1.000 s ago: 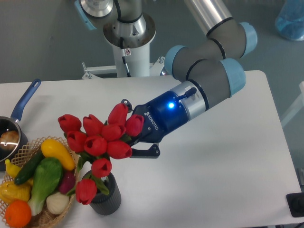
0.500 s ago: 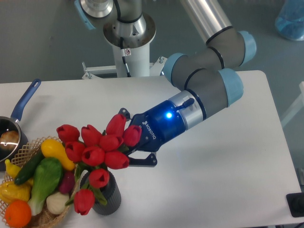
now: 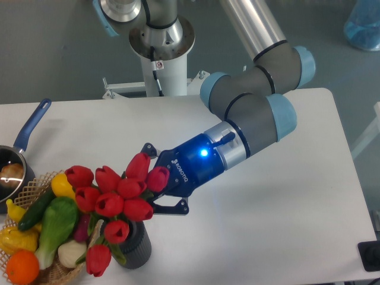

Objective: Insert the flowers into the vase
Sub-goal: 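Push the tulips further down into the vase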

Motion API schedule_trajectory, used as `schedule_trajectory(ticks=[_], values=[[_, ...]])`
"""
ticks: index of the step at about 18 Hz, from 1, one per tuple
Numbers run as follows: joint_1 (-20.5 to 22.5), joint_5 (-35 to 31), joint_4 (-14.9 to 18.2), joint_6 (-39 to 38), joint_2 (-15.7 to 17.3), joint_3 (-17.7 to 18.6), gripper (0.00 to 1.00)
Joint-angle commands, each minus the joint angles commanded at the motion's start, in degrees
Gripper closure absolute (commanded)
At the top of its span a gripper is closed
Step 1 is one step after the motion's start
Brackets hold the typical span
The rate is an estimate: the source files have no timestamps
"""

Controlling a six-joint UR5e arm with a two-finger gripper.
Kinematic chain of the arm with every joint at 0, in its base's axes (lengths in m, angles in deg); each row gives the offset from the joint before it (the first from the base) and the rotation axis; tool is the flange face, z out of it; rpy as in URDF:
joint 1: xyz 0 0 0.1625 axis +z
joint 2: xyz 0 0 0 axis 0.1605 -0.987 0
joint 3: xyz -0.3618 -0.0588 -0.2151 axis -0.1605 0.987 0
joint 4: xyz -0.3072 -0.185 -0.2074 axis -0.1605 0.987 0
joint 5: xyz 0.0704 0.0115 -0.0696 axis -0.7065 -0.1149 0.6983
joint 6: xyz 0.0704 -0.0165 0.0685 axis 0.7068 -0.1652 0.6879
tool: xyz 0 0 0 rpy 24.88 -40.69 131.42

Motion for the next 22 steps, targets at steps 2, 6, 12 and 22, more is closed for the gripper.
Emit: schedule_trajectory(ticks=[2, 6, 12, 22], values=[[-0.5, -0.4, 0.0, 0.0, -0.3, 0.2, 0.95], [-0.6, -1.5, 0.0, 0.0, -0.7, 0.9, 0.93], [-0.7, -4.3, -0.6, 0.1, -1.6, 2.4, 0.93], [-1.5, -8.4, -3.3, 2.8, -1.9, 6.9, 0.88]])
